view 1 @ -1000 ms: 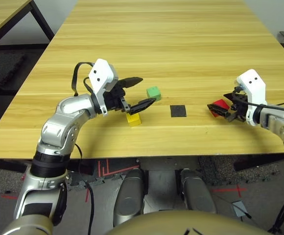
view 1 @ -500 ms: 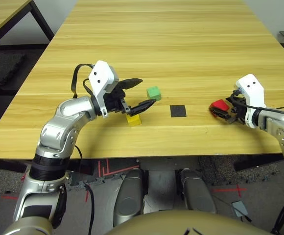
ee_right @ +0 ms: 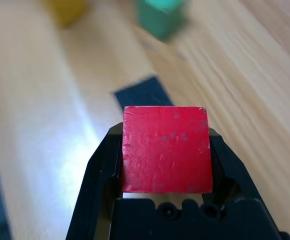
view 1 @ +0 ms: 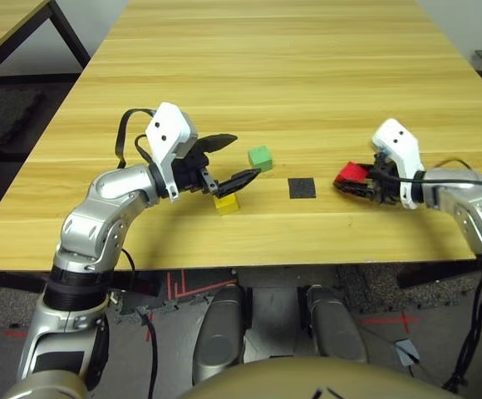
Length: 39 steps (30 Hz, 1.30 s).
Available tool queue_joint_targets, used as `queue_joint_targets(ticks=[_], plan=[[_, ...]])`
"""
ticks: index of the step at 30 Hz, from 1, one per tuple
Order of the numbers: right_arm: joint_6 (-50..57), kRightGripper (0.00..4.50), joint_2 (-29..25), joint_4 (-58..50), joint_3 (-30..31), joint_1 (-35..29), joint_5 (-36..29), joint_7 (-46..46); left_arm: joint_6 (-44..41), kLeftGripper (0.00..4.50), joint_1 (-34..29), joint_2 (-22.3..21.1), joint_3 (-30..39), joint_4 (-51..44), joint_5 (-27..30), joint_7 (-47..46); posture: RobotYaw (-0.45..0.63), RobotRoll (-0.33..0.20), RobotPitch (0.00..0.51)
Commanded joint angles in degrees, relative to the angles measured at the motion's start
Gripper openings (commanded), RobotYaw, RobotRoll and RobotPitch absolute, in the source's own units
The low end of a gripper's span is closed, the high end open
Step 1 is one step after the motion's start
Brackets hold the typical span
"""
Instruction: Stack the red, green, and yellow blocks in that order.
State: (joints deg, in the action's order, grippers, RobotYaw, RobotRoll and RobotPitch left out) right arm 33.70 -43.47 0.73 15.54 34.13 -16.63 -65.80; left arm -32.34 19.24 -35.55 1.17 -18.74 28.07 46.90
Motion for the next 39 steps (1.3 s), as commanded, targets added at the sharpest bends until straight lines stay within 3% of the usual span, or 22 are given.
queue_joint_targets(ticks=[1,6,13,30,37,39], plan=[[-8.72,2.05,1.62,10.25,4.98,4.47,4.0,-8.12,-0.5,4.5,0.65,-0.2,-0.68,0.17,0.24,0.53,0.23,-0.153,0.096],[-20.96,2.05,9.05,27.96,7.94,11.77,9.09,-13.13,-0.59,4.5,1.02,0.18,-0.84,-0.03,-0.19,-0.01,0.27,-0.153,0.097],[-30.46,2.05,15.47,42.1,7.81,16.86,13.76,-16.25,-1.07,4.5,0.46,-0.11,-0.38,-1.13,-0.24,-0.84,0.32,-0.147,0.099],[-36.95,2.05,19.9,49.9,5.57,19.15,17.84,-16.9,-2.19,4.5,1.46,-0.99,-2.15,0.07,-2.02,-1.96,0.33,-0.142,0.101],[-39.43,4.49,17.11,46.33,3.04,19.05,14.88,-24.04,-3.09,4.5,8.3,-0.88,-8.56,8.09,-6.98,-0.23,0.28,-0.134,0.096],[-38.31,4.49,14.32,43.56,1.92,19.27,12.83,-26.09,-3.08,4.5,11.14,-0.42,-10.39,11.07,-8.5,0.45,0.26,-0.132,0.091]])
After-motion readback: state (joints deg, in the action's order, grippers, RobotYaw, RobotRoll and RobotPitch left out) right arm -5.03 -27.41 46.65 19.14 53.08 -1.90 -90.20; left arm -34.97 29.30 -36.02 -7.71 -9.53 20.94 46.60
